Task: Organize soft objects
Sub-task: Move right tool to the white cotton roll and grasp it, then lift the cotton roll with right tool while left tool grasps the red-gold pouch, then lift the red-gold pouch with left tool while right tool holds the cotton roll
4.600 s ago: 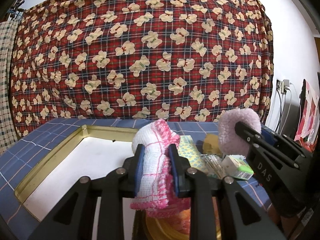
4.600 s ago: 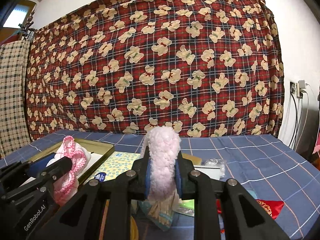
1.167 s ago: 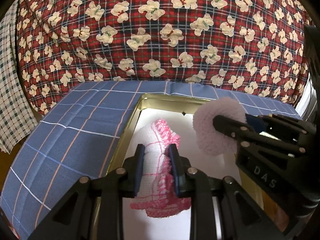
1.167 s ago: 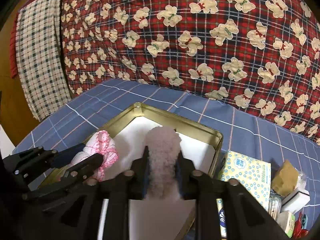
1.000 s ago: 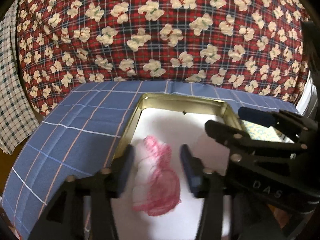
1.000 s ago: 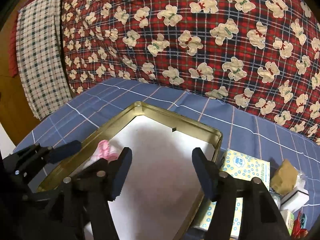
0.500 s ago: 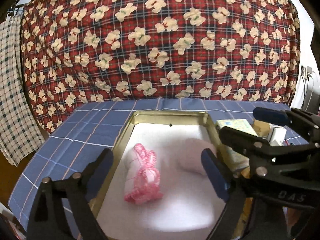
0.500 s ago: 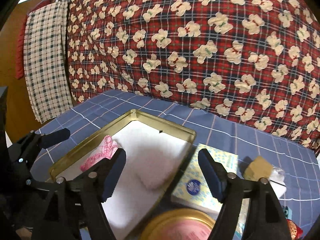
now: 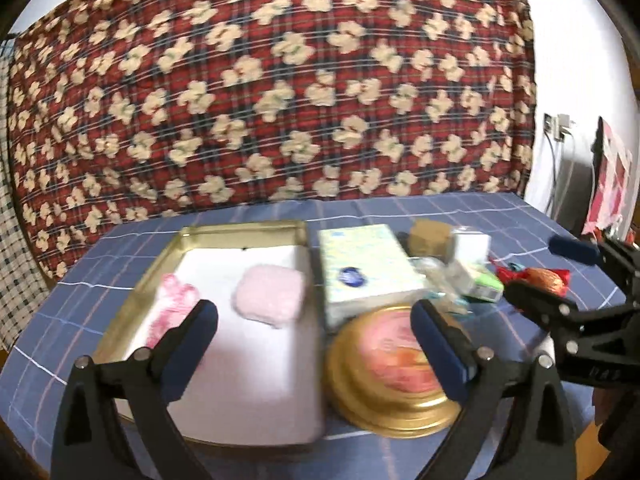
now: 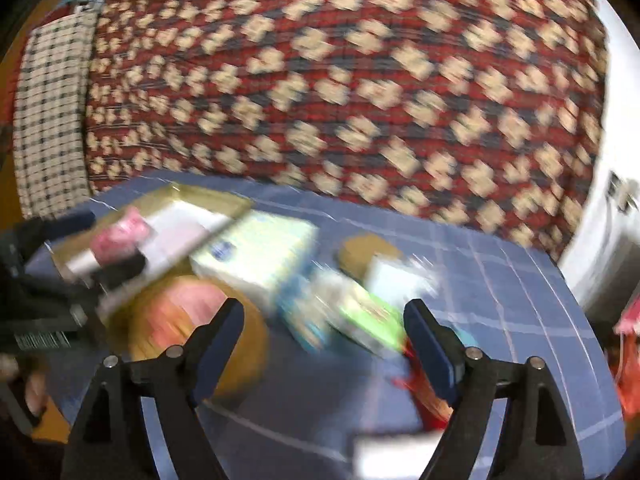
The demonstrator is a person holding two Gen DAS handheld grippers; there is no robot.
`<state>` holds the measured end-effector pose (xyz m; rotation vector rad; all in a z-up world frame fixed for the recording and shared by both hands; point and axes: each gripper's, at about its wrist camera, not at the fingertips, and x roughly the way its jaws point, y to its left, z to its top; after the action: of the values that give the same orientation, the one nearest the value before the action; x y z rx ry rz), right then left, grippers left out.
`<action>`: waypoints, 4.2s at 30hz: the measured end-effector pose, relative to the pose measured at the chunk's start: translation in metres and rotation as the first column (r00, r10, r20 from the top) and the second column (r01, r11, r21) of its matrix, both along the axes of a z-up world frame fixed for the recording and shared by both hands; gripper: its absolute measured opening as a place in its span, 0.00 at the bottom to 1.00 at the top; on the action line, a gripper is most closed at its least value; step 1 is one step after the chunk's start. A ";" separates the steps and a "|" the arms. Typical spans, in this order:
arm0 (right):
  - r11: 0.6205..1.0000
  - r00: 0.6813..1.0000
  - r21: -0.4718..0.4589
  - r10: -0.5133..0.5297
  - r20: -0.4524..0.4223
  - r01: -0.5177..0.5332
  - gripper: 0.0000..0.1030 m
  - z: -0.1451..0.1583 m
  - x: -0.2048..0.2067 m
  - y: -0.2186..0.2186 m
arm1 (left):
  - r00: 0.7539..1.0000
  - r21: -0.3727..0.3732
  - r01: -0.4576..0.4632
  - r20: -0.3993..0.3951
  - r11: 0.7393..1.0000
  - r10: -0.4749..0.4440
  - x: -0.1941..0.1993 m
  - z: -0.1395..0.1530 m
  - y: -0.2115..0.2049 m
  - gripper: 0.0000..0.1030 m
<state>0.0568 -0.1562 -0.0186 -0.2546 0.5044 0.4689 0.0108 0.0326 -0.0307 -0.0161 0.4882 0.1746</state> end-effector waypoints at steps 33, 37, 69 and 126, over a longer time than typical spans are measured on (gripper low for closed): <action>0.998 0.989 -0.014 -0.067 -0.134 0.066 0.84 -0.065 0.004 -0.065 | 0.987 0.031 0.137 -0.093 0.990 -0.134 0.022 -0.023 -0.083 0.97; 0.998 0.990 -0.027 -0.066 -0.121 0.063 0.77 -0.065 0.004 -0.064 | 0.986 0.025 0.136 -0.098 0.990 -0.133 0.023 -0.026 -0.081 0.97; 0.866 0.862 0.151 -0.495 0.112 0.477 0.77 0.004 0.057 -0.169 | 0.932 -0.033 0.328 -0.154 0.944 -0.329 0.099 -0.019 -0.199 0.97; 0.857 0.855 0.210 -0.502 0.129 0.471 0.77 -0.003 0.072 -0.157 | 0.943 -0.038 0.325 -0.058 0.945 -0.327 0.108 -0.022 -0.190 0.11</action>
<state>0.1291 -0.3135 -0.0215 0.0051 0.3302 -0.0140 0.1188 -0.1574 -0.0528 0.0428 0.5497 -0.1580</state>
